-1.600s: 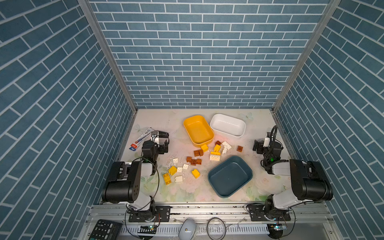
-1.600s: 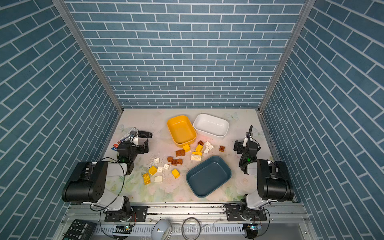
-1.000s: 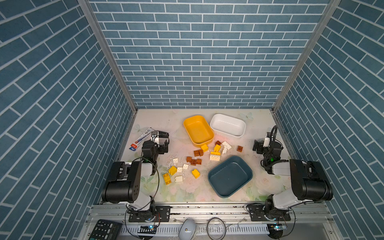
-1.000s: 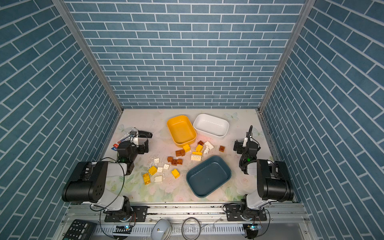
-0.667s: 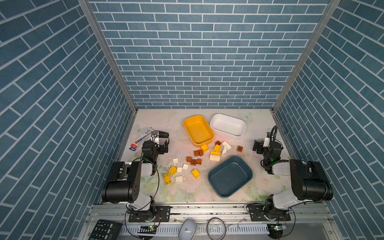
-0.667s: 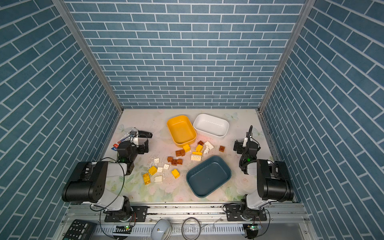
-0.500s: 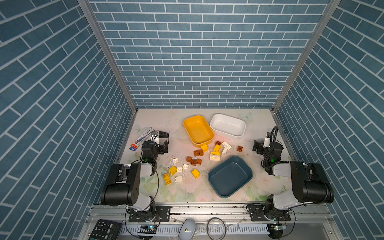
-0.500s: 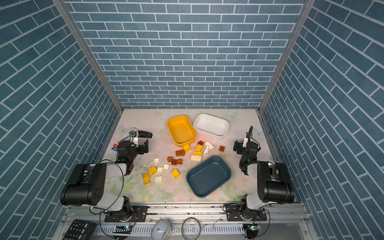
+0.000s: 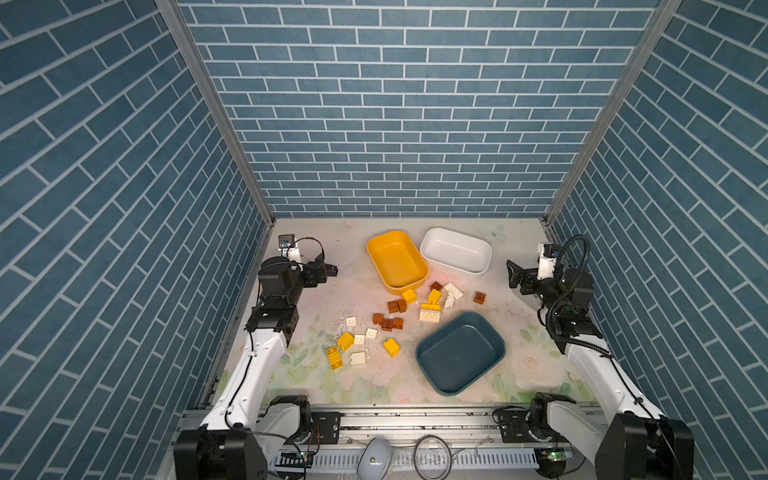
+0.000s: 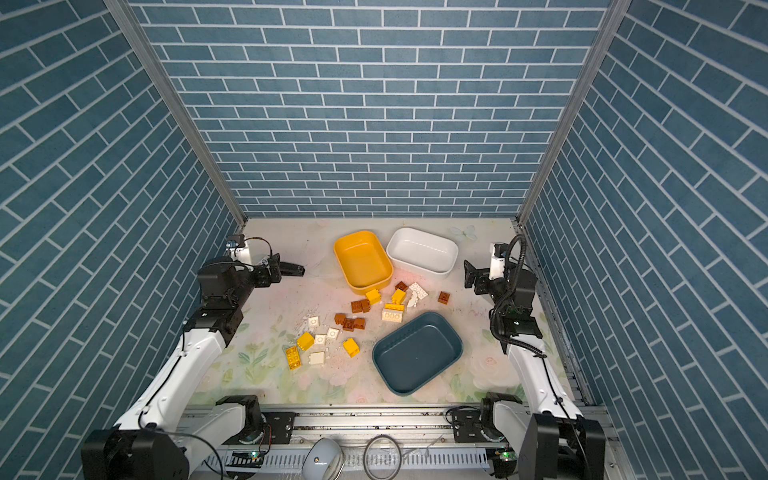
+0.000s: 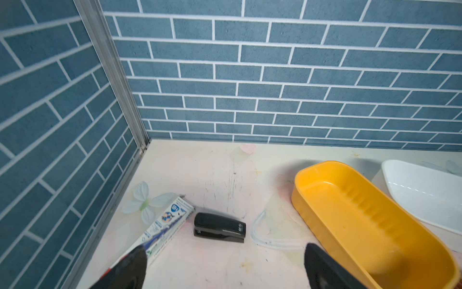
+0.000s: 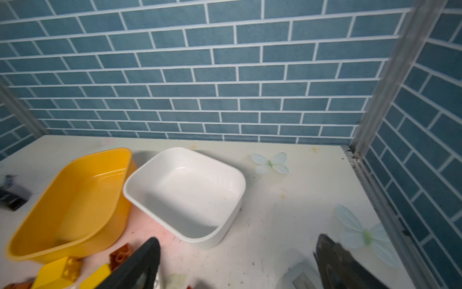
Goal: Sort the legos into containers by color
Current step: 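Lower the left gripper onto a white brick while the right arm reaches forward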
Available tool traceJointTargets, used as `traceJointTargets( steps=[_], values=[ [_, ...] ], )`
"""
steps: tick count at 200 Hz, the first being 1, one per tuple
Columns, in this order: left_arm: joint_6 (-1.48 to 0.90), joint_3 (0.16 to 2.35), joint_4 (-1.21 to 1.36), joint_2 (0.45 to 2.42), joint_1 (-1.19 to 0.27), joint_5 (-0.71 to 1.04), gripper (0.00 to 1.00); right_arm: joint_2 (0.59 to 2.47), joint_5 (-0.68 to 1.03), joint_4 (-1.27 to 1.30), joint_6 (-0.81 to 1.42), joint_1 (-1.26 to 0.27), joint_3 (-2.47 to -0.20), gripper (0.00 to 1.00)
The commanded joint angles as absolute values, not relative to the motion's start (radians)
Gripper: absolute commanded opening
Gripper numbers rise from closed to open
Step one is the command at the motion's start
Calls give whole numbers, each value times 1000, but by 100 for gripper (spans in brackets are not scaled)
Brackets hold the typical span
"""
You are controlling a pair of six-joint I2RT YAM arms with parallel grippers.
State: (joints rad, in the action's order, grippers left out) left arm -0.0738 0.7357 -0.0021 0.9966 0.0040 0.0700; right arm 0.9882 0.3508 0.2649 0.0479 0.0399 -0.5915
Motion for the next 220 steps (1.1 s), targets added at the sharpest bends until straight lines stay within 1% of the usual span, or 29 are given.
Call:
traceJointTargets(
  steps=[1, 14, 28, 46, 68, 88, 119, 160, 182, 220],
  values=[
    [-160, 775, -348, 984, -10, 120, 100, 960, 555, 0, 56, 26, -657, 96],
    [-199, 816, -469, 1004, -17, 147, 100, 951, 609, -89, 52, 3, -691, 96],
    [-219, 843, -565, 1030, -42, 217, 100, 945, 640, -176, 40, -29, -721, 96],
    [-250, 844, -604, 1047, -90, 269, 99, 938, 657, -277, 22, -78, -748, 96],
    [-296, 831, -606, 1085, -153, 268, 99, 937, 678, -377, 29, -139, -767, 96],
    [-318, 825, -610, 1141, -226, 221, 97, 925, 683, -426, 54, -201, -764, 96],
    [-357, 794, -558, 1234, -280, 179, 92, 925, 642, -485, 66, -286, -770, 96],
    [-397, 796, -529, 1375, -325, 104, 79, 995, 599, -462, 82, -390, -791, 97],
    [-423, 786, -501, 1435, -349, 69, 67, 1046, 578, -454, 77, -432, -813, 97],
    [-440, 792, -450, 1538, -388, 16, 58, 1067, 533, -465, 67, -463, -834, 97]
  ],
)
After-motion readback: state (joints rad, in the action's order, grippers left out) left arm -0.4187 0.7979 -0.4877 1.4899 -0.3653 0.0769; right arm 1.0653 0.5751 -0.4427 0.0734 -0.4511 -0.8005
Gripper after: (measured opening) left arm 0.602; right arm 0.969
